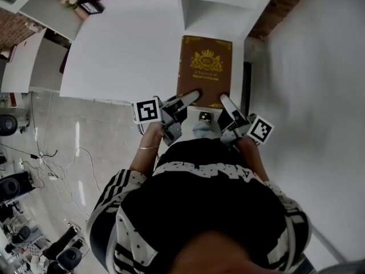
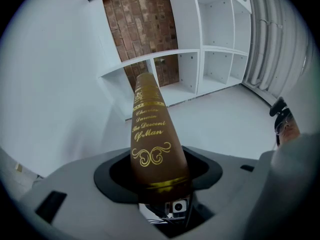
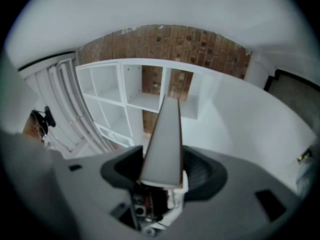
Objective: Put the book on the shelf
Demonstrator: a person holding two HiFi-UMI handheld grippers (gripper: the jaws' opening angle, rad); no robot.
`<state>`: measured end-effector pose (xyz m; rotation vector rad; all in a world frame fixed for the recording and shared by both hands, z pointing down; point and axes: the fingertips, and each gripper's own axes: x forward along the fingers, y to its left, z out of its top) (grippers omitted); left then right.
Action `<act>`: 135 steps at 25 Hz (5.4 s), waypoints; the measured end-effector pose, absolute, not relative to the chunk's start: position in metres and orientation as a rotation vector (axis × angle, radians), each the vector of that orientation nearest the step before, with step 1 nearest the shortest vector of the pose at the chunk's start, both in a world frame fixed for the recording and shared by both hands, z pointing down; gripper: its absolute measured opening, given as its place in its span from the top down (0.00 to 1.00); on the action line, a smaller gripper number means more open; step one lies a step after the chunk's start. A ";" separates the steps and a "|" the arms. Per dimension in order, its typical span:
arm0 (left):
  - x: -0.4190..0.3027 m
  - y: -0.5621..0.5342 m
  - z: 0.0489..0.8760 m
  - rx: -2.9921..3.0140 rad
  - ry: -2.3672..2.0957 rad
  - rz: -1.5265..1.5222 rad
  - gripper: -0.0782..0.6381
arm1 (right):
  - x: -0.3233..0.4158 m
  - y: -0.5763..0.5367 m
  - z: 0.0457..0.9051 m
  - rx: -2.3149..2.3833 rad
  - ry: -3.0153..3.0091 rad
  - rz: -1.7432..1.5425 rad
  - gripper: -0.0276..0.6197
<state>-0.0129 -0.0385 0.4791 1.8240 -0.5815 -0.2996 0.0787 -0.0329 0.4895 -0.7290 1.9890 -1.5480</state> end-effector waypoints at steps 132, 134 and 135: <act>-0.024 -0.177 0.508 1.514 -0.717 -0.409 0.52 | 0.067 -0.124 0.484 -1.418 2.356 -1.252 0.64; -0.023 -0.177 0.504 1.513 -0.717 -0.411 0.52 | 0.068 -0.124 0.480 -1.429 2.355 -1.250 0.64; -0.023 -0.177 0.502 1.511 -0.717 -0.413 0.52 | 0.068 -0.125 0.478 -1.436 2.355 -1.247 0.64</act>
